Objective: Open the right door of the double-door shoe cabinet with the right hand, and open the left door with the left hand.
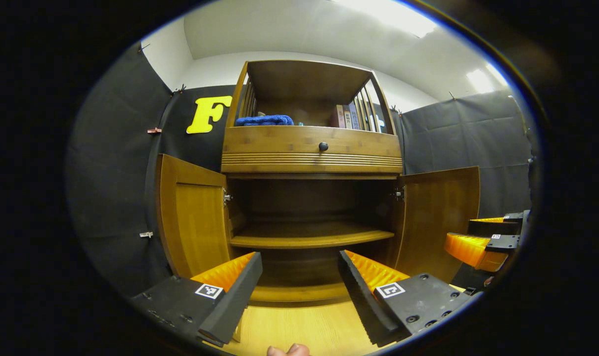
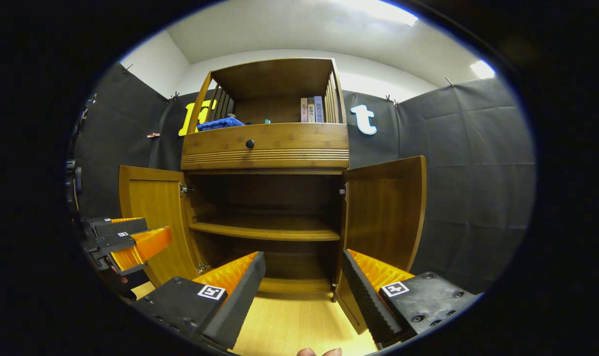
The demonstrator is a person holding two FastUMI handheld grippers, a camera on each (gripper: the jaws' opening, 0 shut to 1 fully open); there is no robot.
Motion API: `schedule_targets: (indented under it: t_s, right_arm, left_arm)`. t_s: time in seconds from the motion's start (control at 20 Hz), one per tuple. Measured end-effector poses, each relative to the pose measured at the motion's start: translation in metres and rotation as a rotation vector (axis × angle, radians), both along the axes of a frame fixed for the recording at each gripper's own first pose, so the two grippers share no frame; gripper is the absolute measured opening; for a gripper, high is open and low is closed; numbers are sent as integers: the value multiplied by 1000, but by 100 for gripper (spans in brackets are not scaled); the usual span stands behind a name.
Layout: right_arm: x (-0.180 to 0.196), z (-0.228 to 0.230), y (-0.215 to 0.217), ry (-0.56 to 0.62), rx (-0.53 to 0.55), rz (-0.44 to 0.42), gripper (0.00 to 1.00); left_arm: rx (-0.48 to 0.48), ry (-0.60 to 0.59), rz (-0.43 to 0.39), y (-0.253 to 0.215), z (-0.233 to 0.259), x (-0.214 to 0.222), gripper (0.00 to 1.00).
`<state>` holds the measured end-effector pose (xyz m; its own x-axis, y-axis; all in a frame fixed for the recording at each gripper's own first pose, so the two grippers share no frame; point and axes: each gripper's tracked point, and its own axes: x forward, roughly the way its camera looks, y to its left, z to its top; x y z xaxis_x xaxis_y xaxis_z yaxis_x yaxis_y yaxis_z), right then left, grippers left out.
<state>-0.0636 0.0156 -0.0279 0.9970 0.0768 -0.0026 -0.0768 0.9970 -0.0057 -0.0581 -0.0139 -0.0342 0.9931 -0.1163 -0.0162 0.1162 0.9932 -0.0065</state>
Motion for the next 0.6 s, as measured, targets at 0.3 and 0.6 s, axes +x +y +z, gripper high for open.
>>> schedule_targets:
  t_s: [0.3,0.6]
  right_arm:
    - [2,2,-1,-10,-6,1,100]
    - [2,2,-4,-8,-6,-2,99]
  left_arm:
    - [-4,-5,-2,-3,2,2,96]
    - [-3,-6,-4,-5,1,3,96]
